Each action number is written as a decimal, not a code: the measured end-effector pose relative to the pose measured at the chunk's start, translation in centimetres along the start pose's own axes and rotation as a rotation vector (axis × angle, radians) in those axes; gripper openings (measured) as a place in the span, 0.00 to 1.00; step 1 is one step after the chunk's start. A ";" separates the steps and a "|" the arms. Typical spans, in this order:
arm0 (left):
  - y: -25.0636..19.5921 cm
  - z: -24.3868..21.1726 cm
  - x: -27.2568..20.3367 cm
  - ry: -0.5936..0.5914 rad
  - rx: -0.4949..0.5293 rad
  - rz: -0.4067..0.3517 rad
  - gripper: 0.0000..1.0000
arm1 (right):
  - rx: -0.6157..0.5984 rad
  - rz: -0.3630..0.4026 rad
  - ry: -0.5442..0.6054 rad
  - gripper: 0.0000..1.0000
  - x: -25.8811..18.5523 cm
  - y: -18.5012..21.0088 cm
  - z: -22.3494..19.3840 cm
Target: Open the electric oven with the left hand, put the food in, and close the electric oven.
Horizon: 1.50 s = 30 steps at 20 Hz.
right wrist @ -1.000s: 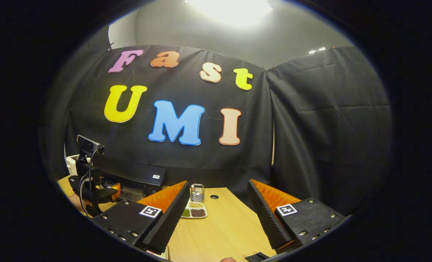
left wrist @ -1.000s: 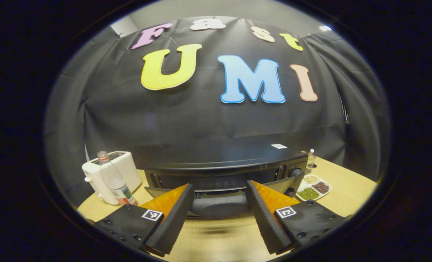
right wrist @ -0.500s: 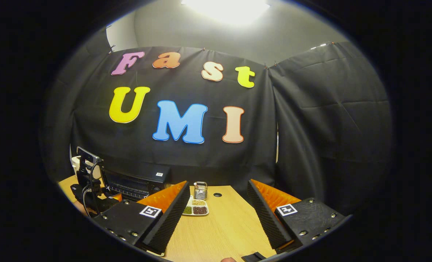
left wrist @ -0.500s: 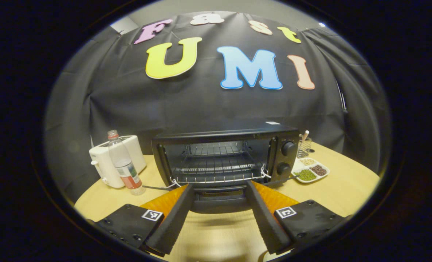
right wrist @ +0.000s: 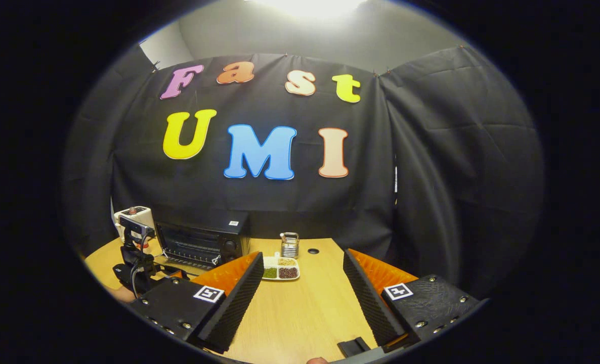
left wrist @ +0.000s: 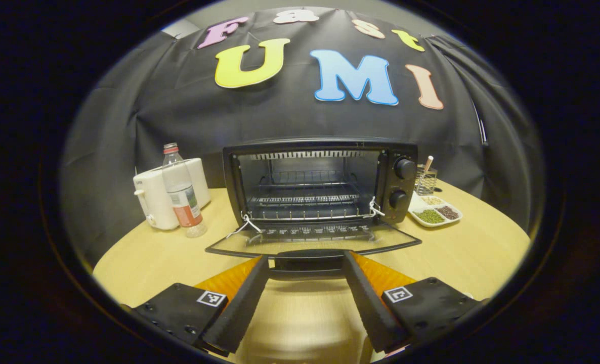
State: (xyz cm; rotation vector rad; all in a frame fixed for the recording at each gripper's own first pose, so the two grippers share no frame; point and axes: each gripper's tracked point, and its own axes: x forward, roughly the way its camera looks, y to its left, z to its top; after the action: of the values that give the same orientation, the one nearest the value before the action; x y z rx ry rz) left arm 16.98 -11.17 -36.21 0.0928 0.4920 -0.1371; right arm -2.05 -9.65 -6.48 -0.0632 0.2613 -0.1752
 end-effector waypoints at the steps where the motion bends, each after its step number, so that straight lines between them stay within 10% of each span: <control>1: 0.1 -0.6 -0.1 0.009 0.000 0.004 0.98 | 0.004 0.017 0.011 0.99 0.0 0.3 -0.4; 12: 3.0 9.6 -14.4 -0.217 -0.027 0.099 1.00 | 0.030 0.296 0.081 0.99 0.6 5.6 -3.3; 23: 6.5 19.9 -27.1 -0.435 -0.043 0.141 0.90 | 0.280 0.619 0.626 0.97 -0.3 13.5 -13.8; 30: 6.8 24.1 -30.5 -0.517 -0.021 0.123 1.00 | 0.270 0.579 0.876 0.97 0.7 14.6 -20.9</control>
State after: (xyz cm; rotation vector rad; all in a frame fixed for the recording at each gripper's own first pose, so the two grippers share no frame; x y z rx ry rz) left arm 2.63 -4.05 -0.16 0.0631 -0.0287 -0.0321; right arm -4.46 3.71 -28.04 0.3668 1.1085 0.3565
